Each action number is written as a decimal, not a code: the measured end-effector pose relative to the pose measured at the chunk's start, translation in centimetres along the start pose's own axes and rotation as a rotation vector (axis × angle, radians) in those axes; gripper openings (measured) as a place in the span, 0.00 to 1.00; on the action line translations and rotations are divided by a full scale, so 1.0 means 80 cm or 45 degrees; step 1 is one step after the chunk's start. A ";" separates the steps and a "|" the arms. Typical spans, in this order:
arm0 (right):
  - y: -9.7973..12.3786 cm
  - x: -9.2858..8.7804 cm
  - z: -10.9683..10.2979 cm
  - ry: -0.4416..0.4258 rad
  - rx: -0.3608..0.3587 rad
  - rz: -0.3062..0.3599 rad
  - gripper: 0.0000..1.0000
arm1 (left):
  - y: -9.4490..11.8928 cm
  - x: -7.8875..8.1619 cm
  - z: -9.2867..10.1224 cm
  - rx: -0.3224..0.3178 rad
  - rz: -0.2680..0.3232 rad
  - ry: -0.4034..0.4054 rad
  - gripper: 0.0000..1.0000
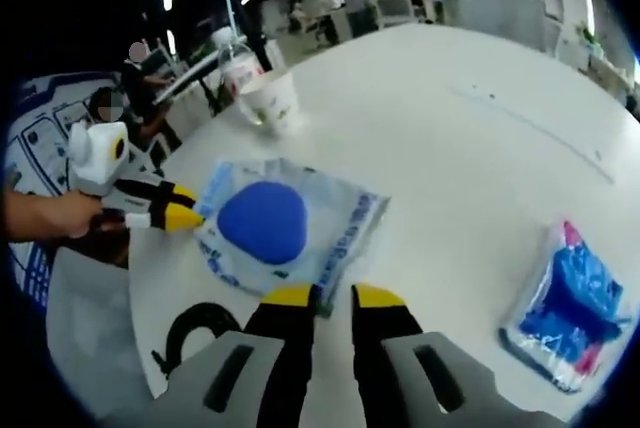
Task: Arrange the tabletop items into an orderly group along one side of the table until the central work area is clear of visible clutter.
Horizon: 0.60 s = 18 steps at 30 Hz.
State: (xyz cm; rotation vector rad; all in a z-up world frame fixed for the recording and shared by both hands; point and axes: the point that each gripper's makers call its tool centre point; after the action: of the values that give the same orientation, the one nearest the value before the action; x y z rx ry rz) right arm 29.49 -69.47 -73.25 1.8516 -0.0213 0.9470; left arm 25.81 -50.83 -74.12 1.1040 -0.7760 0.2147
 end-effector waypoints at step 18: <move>0.022 -0.003 -0.002 0.174 -0.012 -0.058 0.00 | -0.004 0.028 0.012 -0.013 0.003 -0.124 0.00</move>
State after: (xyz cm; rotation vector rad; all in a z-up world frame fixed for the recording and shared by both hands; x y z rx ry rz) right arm 28.48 -70.26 -72.01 1.7677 0.0992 1.0382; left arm 27.13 -52.27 -72.69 1.1101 -0.8645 0.1597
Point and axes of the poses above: the point that each gripper's makers call its tool centre point, and the gripper's own axes: y roughly backward along the fingers, z roughly to its right, x roughly out of its top, and after that the axes turned 8 degrees about -x, right-handed
